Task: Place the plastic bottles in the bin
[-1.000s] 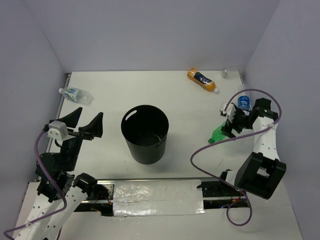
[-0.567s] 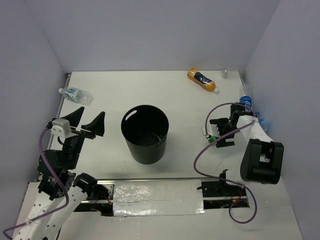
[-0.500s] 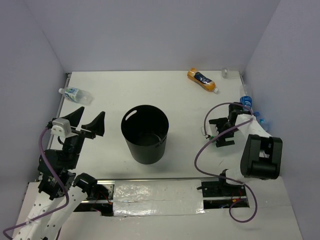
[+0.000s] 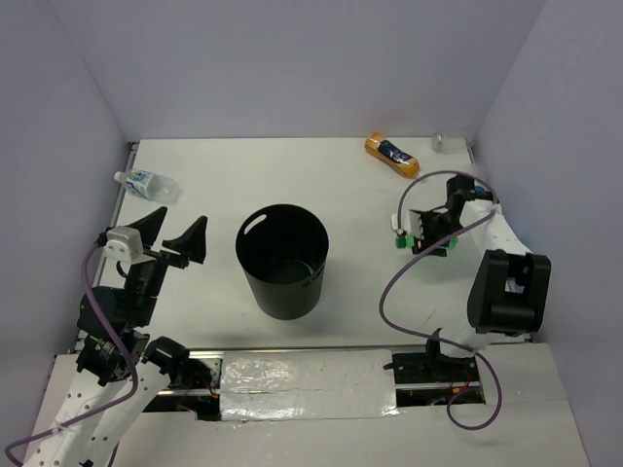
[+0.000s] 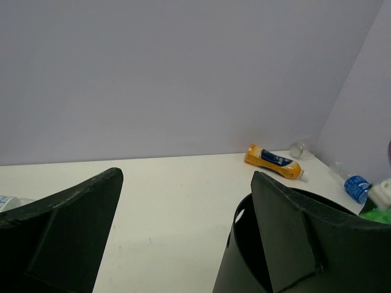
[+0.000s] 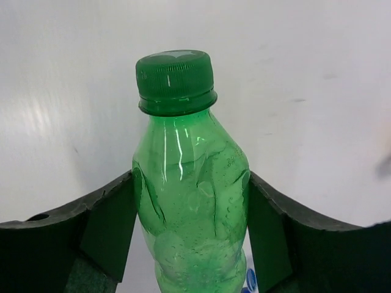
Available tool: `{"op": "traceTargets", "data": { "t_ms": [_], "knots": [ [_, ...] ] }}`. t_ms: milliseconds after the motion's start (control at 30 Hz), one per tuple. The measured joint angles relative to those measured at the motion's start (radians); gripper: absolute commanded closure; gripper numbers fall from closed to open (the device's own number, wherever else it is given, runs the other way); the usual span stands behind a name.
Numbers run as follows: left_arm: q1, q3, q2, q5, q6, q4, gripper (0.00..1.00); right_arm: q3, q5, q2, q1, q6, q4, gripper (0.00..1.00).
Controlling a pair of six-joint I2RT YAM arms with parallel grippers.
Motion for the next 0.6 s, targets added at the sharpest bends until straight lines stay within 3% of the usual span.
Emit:
{"op": "traceTargets", "data": {
  "t_ms": [67, 167, 300, 367, 500, 600],
  "knots": [
    [0.002, 0.000, 0.005, 0.003, 0.000, -0.001, 0.01, 0.121, -0.129, -0.039, 0.003, 0.087, -0.096, 0.79],
    [0.005, 0.000, 0.007, 0.003, 0.000, -0.002, 0.01, 0.346, -0.343, -0.082, 0.016, 0.230, -0.196, 0.79],
    [0.007, 0.000, 0.014, 0.003, 0.000, -0.003, 0.01, 0.519, -0.618, -0.175, 0.072, 0.511, -0.193, 0.76],
    [0.008, 0.000, 0.020, 0.003, 0.000, -0.004, 0.01, 0.500, -0.709, -0.249, 0.127, 0.747, -0.066, 0.74],
    [0.013, 0.000, 0.037, 0.003, 0.000, -0.009, 0.01, 0.327, -0.816, -0.396, 0.286, 1.339, 0.434, 0.70],
    [0.015, 0.000, 0.050, 0.003, 0.000, -0.015, 0.01, 0.285, -0.844, -0.399, 0.437, 1.670, 0.713, 0.68]
  ]
}}
